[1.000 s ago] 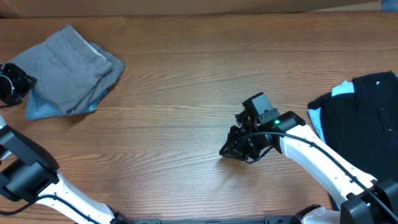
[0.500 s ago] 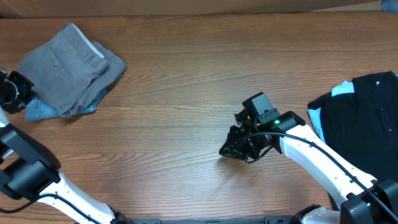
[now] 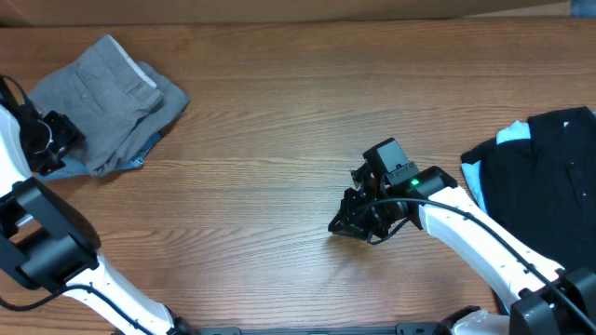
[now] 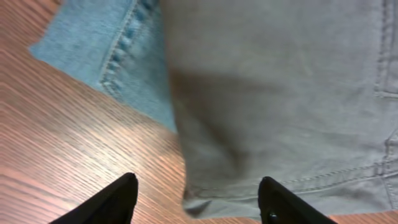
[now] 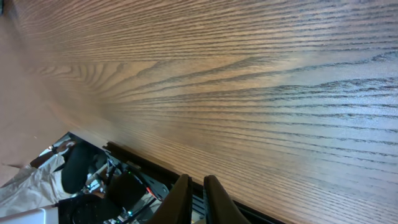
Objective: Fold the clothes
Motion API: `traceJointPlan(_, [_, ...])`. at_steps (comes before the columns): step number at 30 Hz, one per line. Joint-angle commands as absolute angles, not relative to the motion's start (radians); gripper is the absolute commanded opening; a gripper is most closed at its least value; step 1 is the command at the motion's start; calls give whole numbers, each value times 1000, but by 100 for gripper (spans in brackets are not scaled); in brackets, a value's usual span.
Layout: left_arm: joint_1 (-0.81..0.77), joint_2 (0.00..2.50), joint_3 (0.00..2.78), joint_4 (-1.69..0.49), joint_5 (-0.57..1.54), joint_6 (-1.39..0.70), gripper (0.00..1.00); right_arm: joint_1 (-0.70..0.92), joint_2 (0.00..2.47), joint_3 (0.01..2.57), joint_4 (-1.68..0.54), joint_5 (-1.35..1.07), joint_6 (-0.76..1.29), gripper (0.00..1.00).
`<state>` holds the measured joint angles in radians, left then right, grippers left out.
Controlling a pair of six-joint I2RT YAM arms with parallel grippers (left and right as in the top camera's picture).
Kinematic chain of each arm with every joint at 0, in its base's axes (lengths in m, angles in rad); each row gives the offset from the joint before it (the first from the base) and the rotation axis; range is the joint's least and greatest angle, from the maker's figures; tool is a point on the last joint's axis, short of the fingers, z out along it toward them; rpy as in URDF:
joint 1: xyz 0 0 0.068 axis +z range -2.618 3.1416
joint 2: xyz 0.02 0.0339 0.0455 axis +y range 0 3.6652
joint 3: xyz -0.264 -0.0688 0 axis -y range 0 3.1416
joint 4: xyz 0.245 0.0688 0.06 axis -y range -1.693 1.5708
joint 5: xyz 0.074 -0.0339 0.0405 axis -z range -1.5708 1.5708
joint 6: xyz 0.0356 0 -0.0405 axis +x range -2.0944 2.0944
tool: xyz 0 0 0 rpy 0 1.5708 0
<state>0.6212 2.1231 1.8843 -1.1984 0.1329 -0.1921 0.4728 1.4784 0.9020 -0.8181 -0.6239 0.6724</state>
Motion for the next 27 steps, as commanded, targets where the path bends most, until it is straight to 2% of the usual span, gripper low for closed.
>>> traceJointPlan(1, [630,2106,1843,-1190,143,-132,66,476,1468,918,-812,-622,653,11])
traceJointPlan(5, [628,2106,1767,-1148,248,-80,61,476,1468,918,-809,-622,653,11])
traceJointPlan(11, [628,2106,1657,-1056,271,-74,60,476,1468,918,-805,-622,640,11])
traceJointPlan(15, [628,2106,1599,-962,366,-74,57,476,1468,918,-802,-622,627,11])
traceJointPlan(17, [628,2106,1577,-936,395,-75,48,476,1468,918,-797,-622,627,11])
traceJointPlan(20, [628,2105,1573,-942,405,-75,20,476,1468,918,-799,-623,627,11])
traceJointPlan(22, [628,2103,1573,-947,450,-74,6,476,1468,918,-798,-623,627,11])
traceJointPlan(27, [638,2057,1575,-962,641,-88,4,476,1468,918,-798,-622,620,11])
